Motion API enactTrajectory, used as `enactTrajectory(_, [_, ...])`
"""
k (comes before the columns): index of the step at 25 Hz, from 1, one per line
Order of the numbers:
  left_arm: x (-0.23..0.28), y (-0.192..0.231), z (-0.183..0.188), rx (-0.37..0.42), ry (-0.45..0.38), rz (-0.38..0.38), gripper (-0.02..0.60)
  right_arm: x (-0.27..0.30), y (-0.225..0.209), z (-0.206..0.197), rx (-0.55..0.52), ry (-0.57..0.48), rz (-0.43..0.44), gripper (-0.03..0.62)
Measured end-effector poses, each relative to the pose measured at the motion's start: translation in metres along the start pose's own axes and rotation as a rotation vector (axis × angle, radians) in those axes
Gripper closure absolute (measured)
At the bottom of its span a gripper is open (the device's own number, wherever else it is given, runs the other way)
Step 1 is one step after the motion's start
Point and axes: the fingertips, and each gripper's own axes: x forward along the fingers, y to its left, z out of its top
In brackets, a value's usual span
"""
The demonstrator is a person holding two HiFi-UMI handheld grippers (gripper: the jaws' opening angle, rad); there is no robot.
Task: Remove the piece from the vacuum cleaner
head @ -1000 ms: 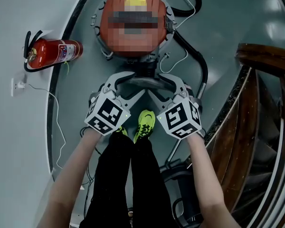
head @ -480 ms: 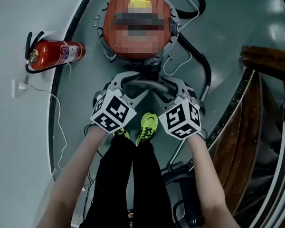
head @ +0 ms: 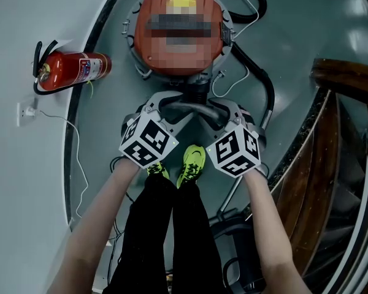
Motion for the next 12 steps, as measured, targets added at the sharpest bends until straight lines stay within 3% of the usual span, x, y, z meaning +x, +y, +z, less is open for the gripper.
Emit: enactTrajectory(12, [0.0017,0.0011,-0.0029,-0.023,0.024,-0.013,0.46,0.0008,-0.0019,0.0005,0.013,-0.004,0.003,0.496])
